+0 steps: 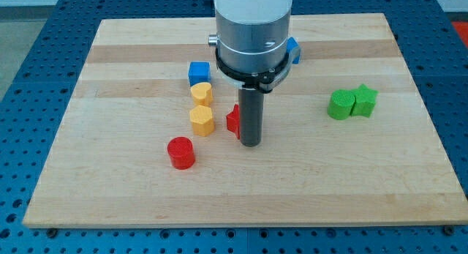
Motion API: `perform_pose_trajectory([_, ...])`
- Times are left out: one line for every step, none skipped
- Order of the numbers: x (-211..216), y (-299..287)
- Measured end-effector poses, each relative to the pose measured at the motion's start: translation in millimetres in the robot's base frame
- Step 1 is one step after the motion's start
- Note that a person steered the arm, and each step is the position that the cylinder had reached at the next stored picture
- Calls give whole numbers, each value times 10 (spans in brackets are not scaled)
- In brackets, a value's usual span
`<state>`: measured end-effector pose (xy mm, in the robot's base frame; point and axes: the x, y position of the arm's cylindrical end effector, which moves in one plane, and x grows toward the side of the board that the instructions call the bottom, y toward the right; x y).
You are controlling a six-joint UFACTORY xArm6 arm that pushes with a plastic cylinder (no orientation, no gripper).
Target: Move the red star upwards slightly
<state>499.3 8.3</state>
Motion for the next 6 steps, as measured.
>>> perform_pose_trajectory([-1, 0])
perform_pose_trajectory([-14, -6])
perform_pose_trajectory([-33, -15])
perform_pose_trajectory([-33, -39])
perform_pose_trajectory([-31, -39])
perform_pose_trajectory([76, -15])
